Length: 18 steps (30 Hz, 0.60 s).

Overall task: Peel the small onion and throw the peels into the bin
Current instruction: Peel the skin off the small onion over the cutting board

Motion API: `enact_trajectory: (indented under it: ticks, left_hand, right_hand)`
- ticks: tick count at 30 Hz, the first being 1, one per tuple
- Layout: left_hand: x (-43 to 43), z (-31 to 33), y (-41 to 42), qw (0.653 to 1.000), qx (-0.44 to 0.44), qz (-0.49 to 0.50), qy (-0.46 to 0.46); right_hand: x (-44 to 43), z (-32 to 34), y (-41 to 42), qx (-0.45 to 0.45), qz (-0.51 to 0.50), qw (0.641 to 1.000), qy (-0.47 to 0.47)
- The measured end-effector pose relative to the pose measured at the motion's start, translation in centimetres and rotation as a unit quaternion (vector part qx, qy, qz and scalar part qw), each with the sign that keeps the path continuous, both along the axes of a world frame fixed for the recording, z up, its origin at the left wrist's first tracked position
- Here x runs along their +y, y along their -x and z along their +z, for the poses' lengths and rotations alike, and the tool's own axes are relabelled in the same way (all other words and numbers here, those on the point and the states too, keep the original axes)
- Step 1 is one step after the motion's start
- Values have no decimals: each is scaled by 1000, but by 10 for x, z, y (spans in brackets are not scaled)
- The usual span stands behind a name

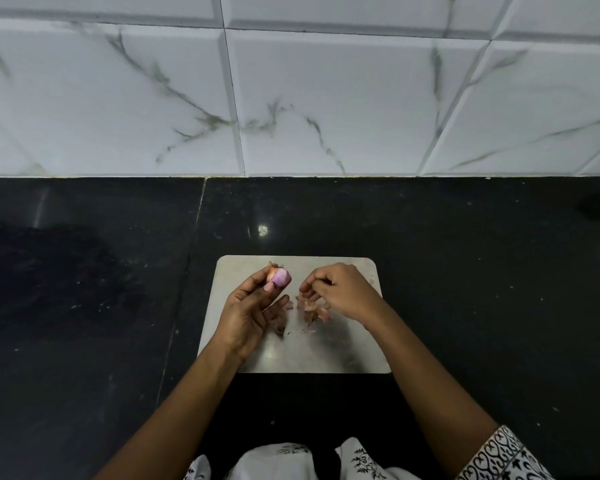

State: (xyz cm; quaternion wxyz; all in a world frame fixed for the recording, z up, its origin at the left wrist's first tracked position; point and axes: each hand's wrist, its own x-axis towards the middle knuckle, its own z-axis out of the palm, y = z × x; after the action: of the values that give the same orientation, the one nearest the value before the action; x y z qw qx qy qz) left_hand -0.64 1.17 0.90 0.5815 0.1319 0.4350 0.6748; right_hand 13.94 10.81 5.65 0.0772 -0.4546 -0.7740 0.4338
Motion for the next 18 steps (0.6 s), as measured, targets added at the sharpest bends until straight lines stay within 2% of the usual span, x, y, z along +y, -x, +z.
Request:
enact_trajectory:
  ticks: [3, 5, 10, 14, 18]
  left_hand:
    - [-1, 0, 0, 1000, 9, -3, 10]
    - [-1, 2, -1, 1000, 11, -4, 11]
    - [0, 5, -5, 999, 39, -12, 18]
    - [1, 7, -7, 999, 50, -21, 3]
    - [3, 9, -9, 998, 57, -22, -13]
  right_hand:
    - [1, 8, -4, -40, 42, 998, 4]
    - [0, 12, -5, -34, 46, 997, -43]
    - [-8, 5, -1, 45, -47, 988, -139]
    - [-12, 9, 1, 134, -29, 988, -77]
    - [-13, 13, 2, 144, -22, 982, -124]
